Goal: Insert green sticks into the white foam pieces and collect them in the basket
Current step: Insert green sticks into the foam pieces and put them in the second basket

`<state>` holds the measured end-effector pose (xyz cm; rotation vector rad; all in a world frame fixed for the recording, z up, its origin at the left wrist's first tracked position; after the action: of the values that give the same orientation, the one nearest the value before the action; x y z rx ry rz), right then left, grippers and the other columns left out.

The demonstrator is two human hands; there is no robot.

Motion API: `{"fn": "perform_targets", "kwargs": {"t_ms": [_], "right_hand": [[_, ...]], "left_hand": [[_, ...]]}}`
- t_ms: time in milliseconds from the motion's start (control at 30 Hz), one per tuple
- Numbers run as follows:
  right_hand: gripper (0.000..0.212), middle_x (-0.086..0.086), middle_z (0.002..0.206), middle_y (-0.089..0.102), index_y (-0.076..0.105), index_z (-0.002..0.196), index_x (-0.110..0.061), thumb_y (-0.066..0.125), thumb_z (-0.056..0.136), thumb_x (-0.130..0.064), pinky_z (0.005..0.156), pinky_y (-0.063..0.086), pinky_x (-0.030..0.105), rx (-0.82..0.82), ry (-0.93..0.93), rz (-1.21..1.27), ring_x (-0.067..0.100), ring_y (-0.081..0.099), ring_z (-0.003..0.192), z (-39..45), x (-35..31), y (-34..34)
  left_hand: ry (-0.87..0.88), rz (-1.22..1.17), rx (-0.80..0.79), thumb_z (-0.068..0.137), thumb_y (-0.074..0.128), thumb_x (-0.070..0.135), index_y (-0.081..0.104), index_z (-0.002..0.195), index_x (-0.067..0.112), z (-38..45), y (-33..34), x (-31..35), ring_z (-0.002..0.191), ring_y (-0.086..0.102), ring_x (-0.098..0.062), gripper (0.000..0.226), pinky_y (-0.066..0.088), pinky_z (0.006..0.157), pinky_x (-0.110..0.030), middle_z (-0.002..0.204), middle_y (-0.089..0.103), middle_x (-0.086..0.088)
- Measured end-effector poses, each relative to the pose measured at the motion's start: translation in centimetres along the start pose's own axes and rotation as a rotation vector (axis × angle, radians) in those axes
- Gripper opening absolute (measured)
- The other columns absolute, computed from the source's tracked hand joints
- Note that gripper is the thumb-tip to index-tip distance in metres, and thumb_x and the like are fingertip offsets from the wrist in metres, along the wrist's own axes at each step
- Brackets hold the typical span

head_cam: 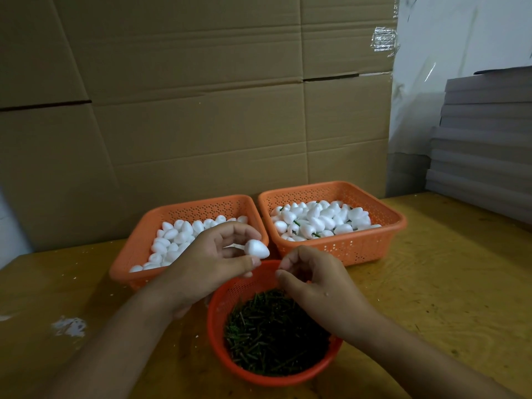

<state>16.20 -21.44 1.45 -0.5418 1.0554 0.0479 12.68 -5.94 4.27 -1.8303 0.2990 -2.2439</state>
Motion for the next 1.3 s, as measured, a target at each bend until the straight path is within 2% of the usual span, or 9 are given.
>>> {"fn": "perform_targets", "kwargs": {"t_ms": [67,167,233,433,633,767,967,1133,1300], "right_hand": [[0.010,-0.008,0.069,0.068,0.065,0.082,-0.023,0.070,0.089,-0.018,0.059,0.045,0.019,0.002,-0.002,0.001,0.004,0.062,0.063,0.0,0.0,0.0],[0.009,-0.005,0.071,0.069,0.065,0.082,-0.023,0.069,0.089,-0.018,0.060,0.047,0.020,0.002,-0.006,0.004,0.005,0.063,0.064,0.0,0.0,0.0],[0.009,-0.006,0.070,0.068,0.065,0.083,-0.023,0.069,0.089,-0.019,0.059,0.046,0.020,-0.001,-0.008,0.001,0.005,0.062,0.063,0.0,0.0,0.0],[0.008,-0.004,0.071,0.069,0.065,0.084,-0.023,0.069,0.089,-0.018,0.060,0.048,0.021,0.006,-0.010,-0.013,0.007,0.064,0.065,-0.1,-0.1,-0.1],[0.007,-0.002,0.073,0.069,0.065,0.086,-0.022,0.069,0.090,-0.019,0.063,0.052,0.029,0.005,-0.012,-0.015,0.012,0.065,0.067,-0.1,-0.3,-0.1],[0.008,-0.003,0.073,0.069,0.065,0.085,-0.024,0.069,0.090,-0.020,0.063,0.053,0.029,0.007,-0.015,-0.035,0.010,0.065,0.067,-0.1,-0.2,-0.2],[0.009,-0.006,0.073,0.069,0.064,0.082,-0.025,0.069,0.089,-0.022,0.061,0.052,0.030,0.018,-0.023,-0.039,0.010,0.065,0.064,-0.1,-0.1,-0.2],[0.009,-0.006,0.075,0.070,0.065,0.083,-0.025,0.069,0.090,-0.021,0.062,0.054,0.030,0.005,-0.020,-0.031,0.010,0.066,0.066,-0.1,-0.1,-0.1],[0.009,-0.006,0.074,0.070,0.065,0.083,-0.025,0.069,0.090,-0.020,0.060,0.052,0.025,0.010,-0.022,-0.033,0.009,0.066,0.066,0.0,-0.1,-0.1]], "left_hand": [[-0.037,-0.060,0.011,0.089,0.071,0.008,0.067,0.110,0.017,0.1,0.0,-0.3,0.095,0.073,-0.021,0.023,0.059,0.077,-0.026,0.108,0.075,-0.006],[-0.077,-0.083,0.007,0.089,0.067,0.025,0.069,0.116,0.022,0.2,0.1,-0.7,0.090,0.074,-0.021,0.027,0.059,0.077,-0.028,0.102,0.075,-0.006],[-0.101,-0.096,0.000,0.099,0.057,0.022,0.071,0.118,0.024,0.2,0.1,-1.0,0.085,0.073,-0.022,0.023,0.058,0.075,-0.029,0.098,0.074,-0.006],[-0.157,-0.277,-0.027,0.090,0.057,0.038,0.064,0.106,0.005,0.2,0.6,-1.5,0.071,0.068,-0.019,0.037,0.057,0.066,-0.028,0.085,0.072,-0.014],[-0.249,-0.419,-0.074,0.087,0.060,0.035,0.058,0.109,0.000,0.0,1.1,-1.7,0.072,0.071,-0.021,0.041,0.059,0.063,-0.029,0.088,0.073,-0.020],[-0.302,-0.423,-0.110,0.100,0.048,0.029,0.056,0.103,0.001,-0.1,1.3,-1.9,0.072,0.071,-0.022,0.030,0.059,0.063,-0.031,0.089,0.072,-0.021],[-0.273,-0.334,-0.064,0.093,0.056,0.034,0.058,0.115,0.005,0.1,0.7,-2.1,0.075,0.065,-0.015,0.036,0.055,0.065,-0.027,0.090,0.071,-0.009],[-0.282,-0.378,-0.022,0.101,0.050,0.019,0.065,0.119,0.005,0.3,0.6,-2.2,0.067,0.060,-0.012,0.027,0.053,0.060,-0.024,0.083,0.066,-0.006],[-0.225,-0.417,-0.055,0.097,0.056,0.026,0.069,0.102,0.007,0.2,0.8,-1.7,0.073,0.065,-0.013,0.023,0.056,0.065,-0.025,0.092,0.071,-0.011]]}}
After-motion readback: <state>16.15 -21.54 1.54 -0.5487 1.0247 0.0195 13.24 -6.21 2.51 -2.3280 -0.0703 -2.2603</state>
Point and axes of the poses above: each hand's wrist, its own z-axis towards the middle knuckle, its own y-axis out of the palm, x = y × z, the point moved 9 cm from there along z, towards the middle knuckle
